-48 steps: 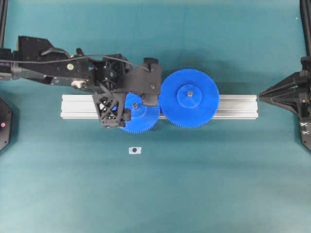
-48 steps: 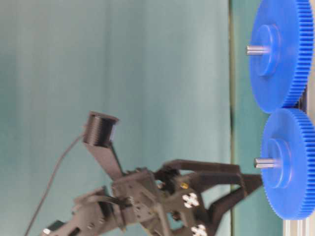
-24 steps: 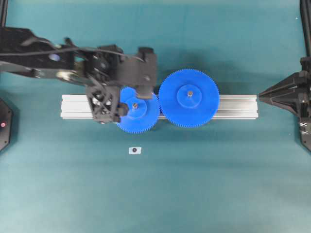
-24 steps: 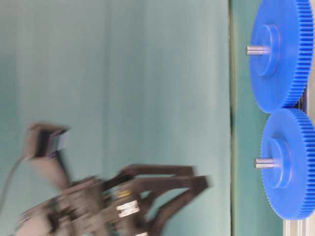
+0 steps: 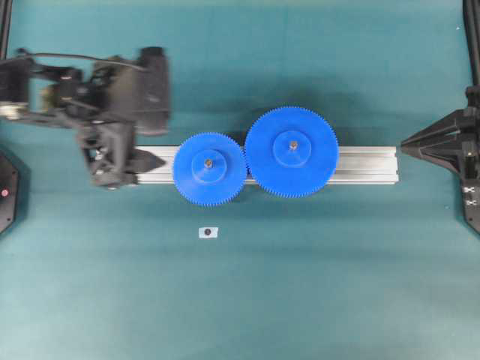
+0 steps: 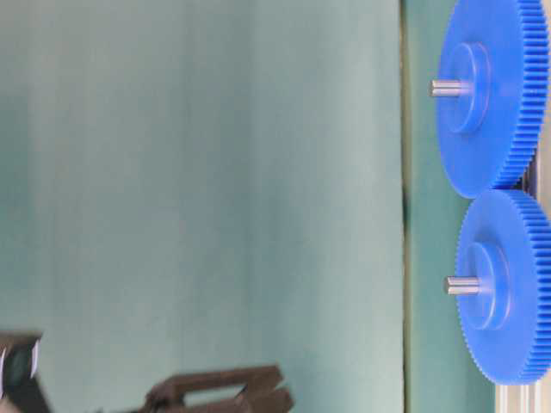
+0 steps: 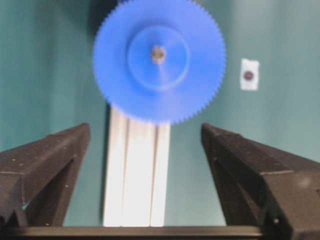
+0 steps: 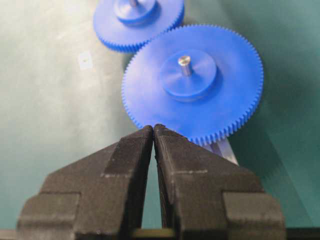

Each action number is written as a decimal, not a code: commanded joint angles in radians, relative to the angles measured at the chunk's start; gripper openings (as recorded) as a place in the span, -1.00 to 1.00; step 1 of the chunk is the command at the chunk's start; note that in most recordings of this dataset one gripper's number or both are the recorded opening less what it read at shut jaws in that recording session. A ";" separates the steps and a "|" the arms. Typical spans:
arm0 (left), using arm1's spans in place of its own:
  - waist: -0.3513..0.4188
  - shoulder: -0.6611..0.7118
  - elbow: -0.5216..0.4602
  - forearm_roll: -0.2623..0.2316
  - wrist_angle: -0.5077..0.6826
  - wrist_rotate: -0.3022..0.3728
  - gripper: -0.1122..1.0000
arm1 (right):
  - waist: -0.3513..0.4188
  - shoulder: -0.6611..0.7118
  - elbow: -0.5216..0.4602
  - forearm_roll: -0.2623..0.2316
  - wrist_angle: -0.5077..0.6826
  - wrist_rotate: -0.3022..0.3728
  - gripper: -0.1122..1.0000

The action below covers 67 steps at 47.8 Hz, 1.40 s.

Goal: Insert the small gear onto the shaft.

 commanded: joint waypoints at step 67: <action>-0.103 -0.362 0.270 0.002 -0.216 -0.003 0.81 | -0.023 -0.060 0.043 -0.002 -0.052 0.009 -0.48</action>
